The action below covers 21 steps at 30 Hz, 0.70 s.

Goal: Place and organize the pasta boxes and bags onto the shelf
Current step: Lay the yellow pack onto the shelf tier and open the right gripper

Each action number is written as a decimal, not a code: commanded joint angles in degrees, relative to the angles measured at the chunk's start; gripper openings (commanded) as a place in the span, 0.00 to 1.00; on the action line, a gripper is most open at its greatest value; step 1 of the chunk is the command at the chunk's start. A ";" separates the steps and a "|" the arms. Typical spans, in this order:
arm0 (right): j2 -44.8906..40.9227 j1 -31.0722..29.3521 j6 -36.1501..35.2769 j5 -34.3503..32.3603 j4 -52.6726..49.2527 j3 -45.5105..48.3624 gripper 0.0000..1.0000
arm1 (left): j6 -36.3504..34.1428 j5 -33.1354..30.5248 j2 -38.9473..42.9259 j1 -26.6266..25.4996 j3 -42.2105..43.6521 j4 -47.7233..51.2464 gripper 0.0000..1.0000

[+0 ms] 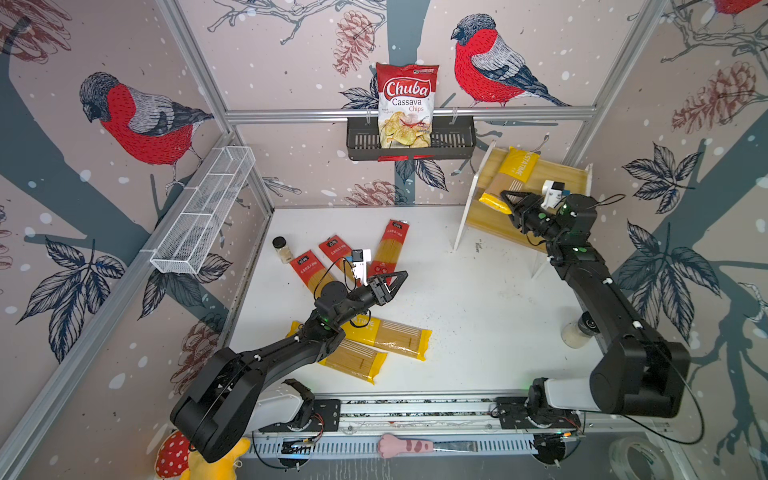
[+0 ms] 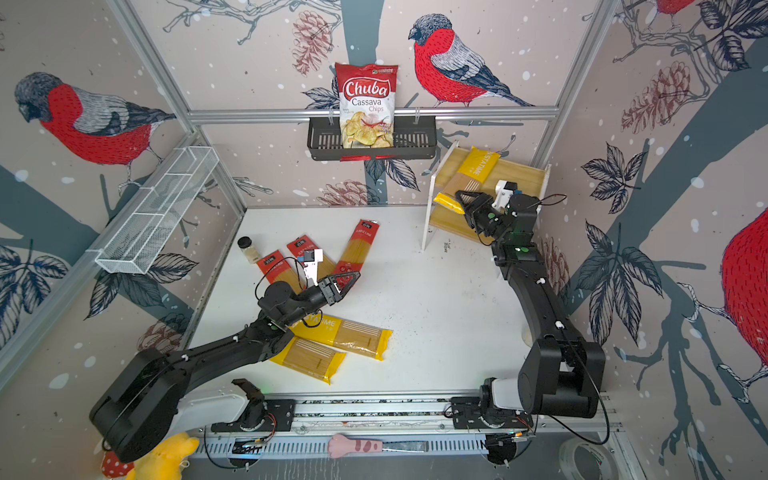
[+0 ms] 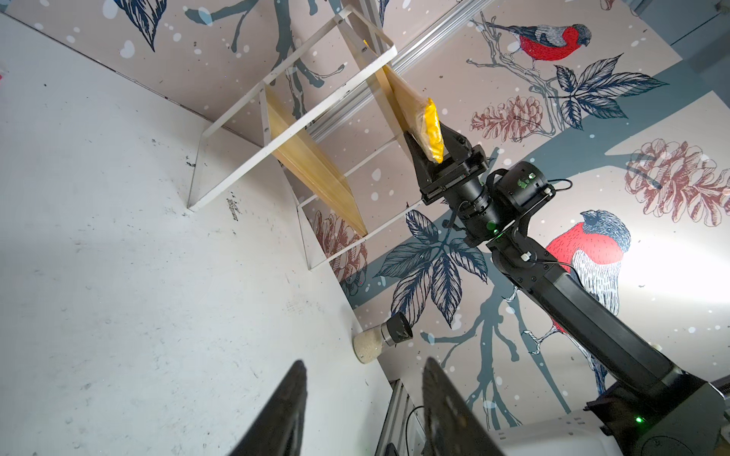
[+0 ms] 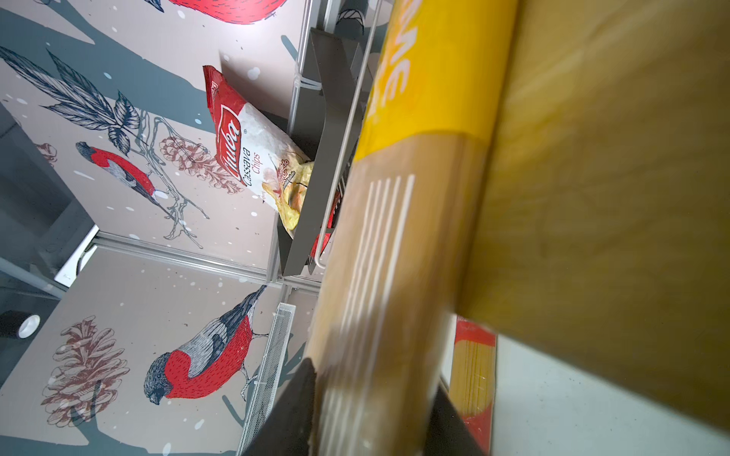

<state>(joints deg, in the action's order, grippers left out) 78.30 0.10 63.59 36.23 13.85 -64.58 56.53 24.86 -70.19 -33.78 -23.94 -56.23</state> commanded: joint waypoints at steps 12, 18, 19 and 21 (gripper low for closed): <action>-8.58 -0.10 2.41 2.23 6.81 10.67 0.54 | -1.65 -0.76 -2.11 -1.90 -1.54 -1.17 0.47; -8.36 -0.02 0.96 2.37 5.48 10.00 0.40 | -1.93 -0.86 -3.28 -2.91 -2.63 -1.08 0.47; -8.08 -0.01 0.84 2.40 5.51 9.53 0.36 | -1.97 -0.88 -3.37 -3.11 -2.68 -1.01 0.47; -7.74 0.47 -0.66 2.10 3.78 7.58 0.27 | -2.12 -1.19 -3.42 -3.47 -2.79 -0.86 0.47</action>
<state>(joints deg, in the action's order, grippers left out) 70.13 0.23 65.45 38.74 17.87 -55.27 55.48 23.94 -73.52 -36.84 -26.24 -56.25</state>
